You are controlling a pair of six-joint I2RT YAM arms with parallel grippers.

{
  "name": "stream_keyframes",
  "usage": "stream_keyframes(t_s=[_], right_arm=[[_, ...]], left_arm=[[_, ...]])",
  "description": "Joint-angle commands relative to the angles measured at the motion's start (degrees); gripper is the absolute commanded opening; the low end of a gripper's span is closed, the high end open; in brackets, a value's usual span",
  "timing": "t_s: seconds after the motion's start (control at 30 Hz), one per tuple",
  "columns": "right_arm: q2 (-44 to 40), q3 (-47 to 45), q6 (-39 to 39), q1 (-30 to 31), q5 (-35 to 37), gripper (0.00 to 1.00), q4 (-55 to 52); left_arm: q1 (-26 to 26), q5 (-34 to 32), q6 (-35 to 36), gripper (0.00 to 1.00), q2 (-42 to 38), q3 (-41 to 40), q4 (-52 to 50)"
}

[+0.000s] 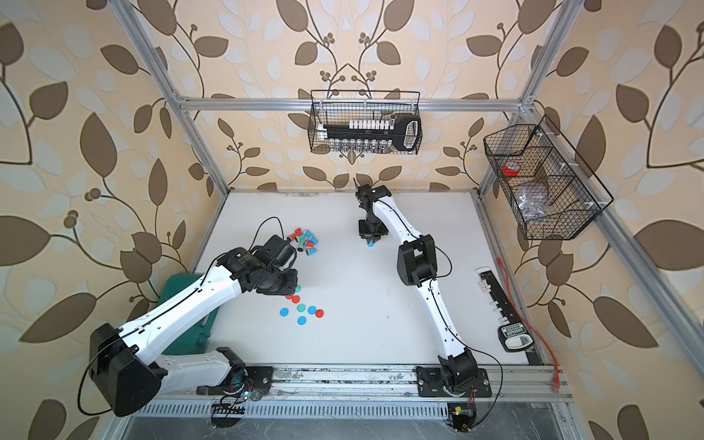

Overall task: Close the stamp cap
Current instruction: Move the stamp at the center of the board, then pick up the stamp from the center of the board.

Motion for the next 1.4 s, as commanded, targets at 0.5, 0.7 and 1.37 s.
stream_keyframes(t_s=[0.5,0.7,1.37], right_arm=[[-7.5,-0.6,-2.2,0.2,-0.3,0.59,-0.5],[-15.4,-5.7,-3.1,0.1,-1.3,0.63,-1.5],[-41.9,-46.5,-9.6,4.0,-21.0,0.63,19.1]], left_arm=[[1.9,-1.0,1.1,0.38,-0.9,2.1,0.4],[9.9,2.7,4.2,0.39,1.9,5.6,2.7],[20.2,16.3,15.9,0.49,32.7,17.2,19.0]])
